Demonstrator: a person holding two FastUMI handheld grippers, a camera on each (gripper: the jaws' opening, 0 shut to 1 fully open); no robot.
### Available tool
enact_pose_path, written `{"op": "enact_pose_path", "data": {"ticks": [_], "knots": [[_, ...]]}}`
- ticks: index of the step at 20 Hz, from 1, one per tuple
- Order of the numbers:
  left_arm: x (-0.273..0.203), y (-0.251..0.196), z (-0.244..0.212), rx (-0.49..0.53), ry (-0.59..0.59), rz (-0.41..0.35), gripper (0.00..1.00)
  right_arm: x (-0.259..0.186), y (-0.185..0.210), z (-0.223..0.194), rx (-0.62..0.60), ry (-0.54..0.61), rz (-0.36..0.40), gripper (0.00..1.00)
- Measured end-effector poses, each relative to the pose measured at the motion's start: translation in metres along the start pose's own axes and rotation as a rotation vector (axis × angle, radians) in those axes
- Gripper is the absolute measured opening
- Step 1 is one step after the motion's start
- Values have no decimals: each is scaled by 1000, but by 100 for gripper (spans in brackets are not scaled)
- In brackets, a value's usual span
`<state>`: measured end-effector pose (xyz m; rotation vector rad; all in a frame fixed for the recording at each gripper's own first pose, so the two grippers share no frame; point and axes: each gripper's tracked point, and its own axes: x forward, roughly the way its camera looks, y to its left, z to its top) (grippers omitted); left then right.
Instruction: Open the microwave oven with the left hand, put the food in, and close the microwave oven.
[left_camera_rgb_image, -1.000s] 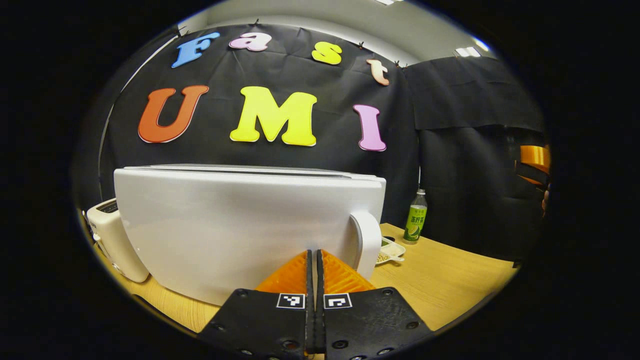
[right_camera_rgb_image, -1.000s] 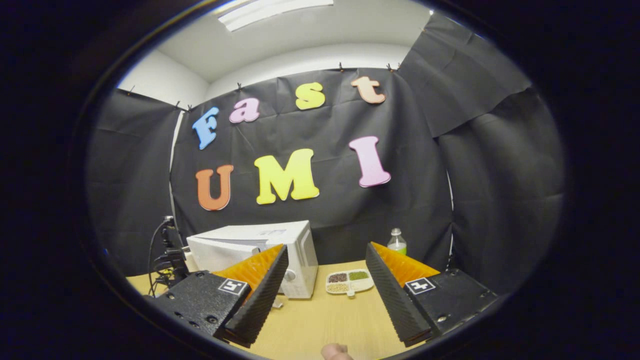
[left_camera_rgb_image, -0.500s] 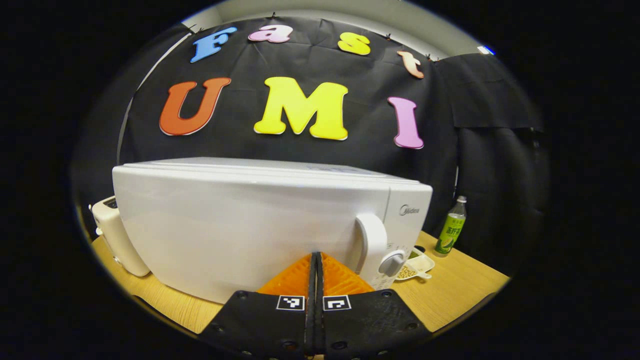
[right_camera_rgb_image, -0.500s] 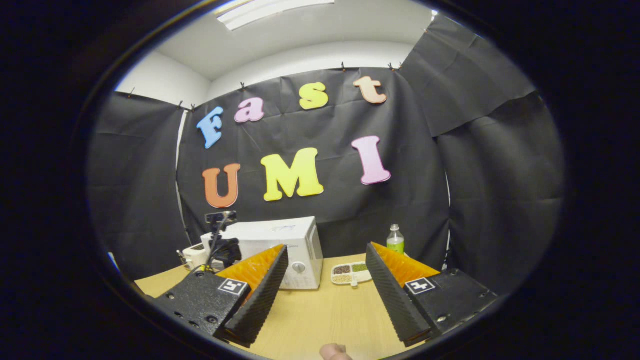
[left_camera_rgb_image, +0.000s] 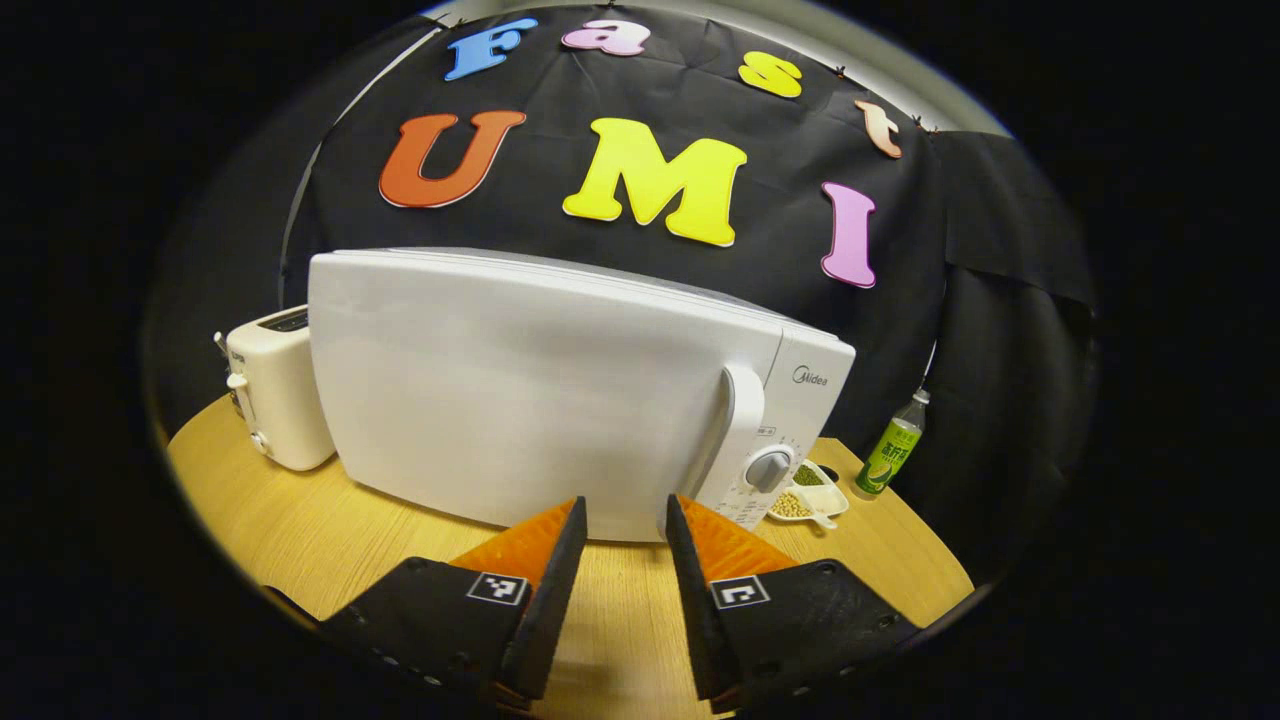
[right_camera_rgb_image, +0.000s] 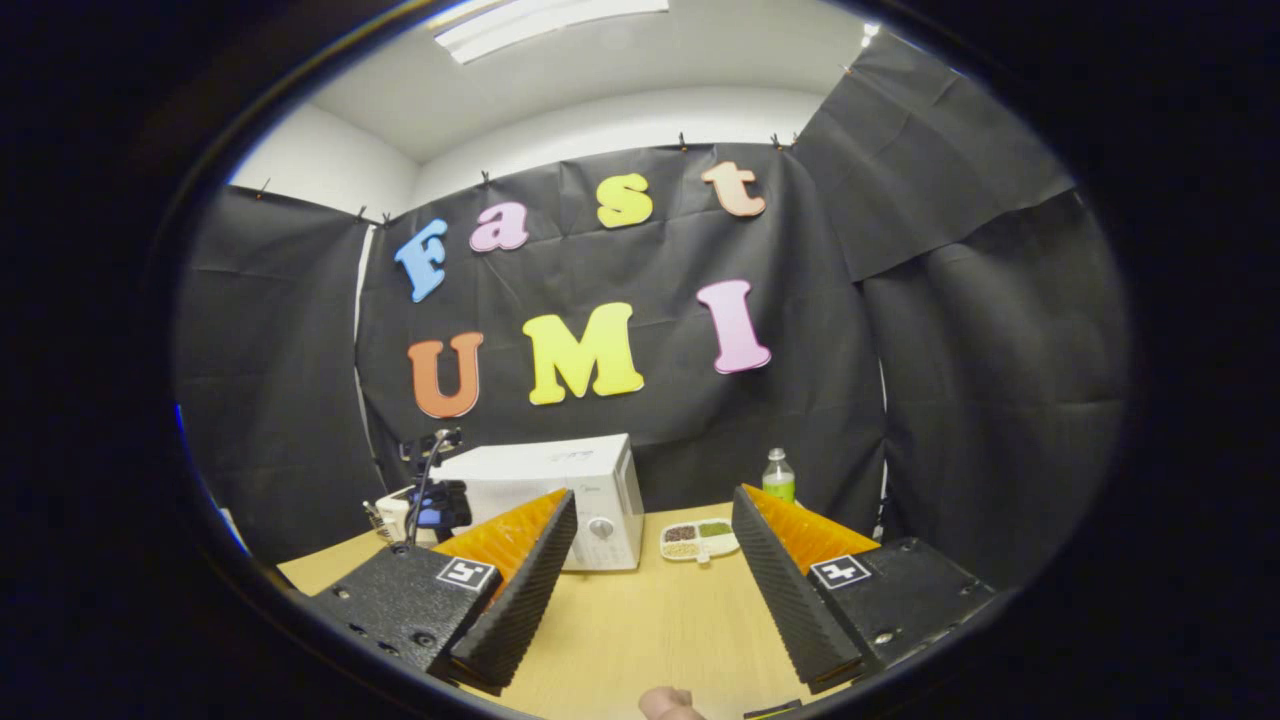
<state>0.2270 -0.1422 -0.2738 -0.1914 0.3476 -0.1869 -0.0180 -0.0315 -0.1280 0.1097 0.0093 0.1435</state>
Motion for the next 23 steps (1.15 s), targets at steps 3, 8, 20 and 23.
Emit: {"op": "enact_pose_path", "data": {"ticks": [3,8,20,23], "knots": [[-45,-5,15,77,-36,21,84,-6,4,7,-12,-13,-4,99],[-143,-13,61,174,-104,77,95,-25,5,32,-15,-37,-32,99],[-383,-44,144,195,-408,36,95,-83,35,77,-60,-110,10,99],[-404,-26,126,179,-437,102,95,-101,46,87,-78,-168,26,91]]}}
